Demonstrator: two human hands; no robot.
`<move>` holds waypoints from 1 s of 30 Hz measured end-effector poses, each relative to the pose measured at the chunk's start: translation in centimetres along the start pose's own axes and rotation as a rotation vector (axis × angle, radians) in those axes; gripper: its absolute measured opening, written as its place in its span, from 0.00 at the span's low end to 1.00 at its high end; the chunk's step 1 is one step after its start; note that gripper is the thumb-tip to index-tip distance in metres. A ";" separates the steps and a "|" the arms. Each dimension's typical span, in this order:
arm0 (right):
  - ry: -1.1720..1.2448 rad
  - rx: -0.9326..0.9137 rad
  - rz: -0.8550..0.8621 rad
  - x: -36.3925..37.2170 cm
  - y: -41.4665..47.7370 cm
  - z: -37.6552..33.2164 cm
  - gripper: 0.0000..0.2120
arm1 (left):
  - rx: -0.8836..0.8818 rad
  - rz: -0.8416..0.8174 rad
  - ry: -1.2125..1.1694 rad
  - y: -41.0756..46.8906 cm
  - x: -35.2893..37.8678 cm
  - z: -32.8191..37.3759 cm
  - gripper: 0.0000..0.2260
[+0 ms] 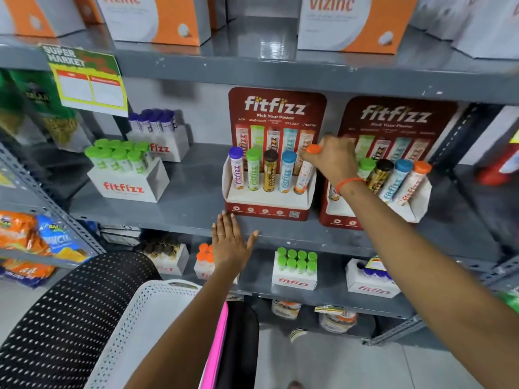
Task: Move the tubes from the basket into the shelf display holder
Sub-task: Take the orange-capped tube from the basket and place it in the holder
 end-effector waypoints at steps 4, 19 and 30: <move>-0.034 -0.019 -0.010 0.2 -0.2 -0.4 0.24 | -0.011 -0.009 0.011 0.0 0.1 0.1 0.50; -0.124 0.011 -0.287 0.7 0.6 -0.4 0.14 | -0.018 0.003 0.009 0.1 0.3 0.0 0.46; -0.192 -0.086 -0.259 1.9 0.0 -0.2 0.18 | 0.011 0.052 0.005 0.2 0.9 -0.4 0.44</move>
Point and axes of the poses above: each hand's wrist, its own y-axis towards the middle knuckle, its own x-axis out of the palm, z = x × y, the point moved 1 cm from there along y, towards the middle knuckle, and after that the axes turned 2 degrees about -y, right-handed, at the moved point
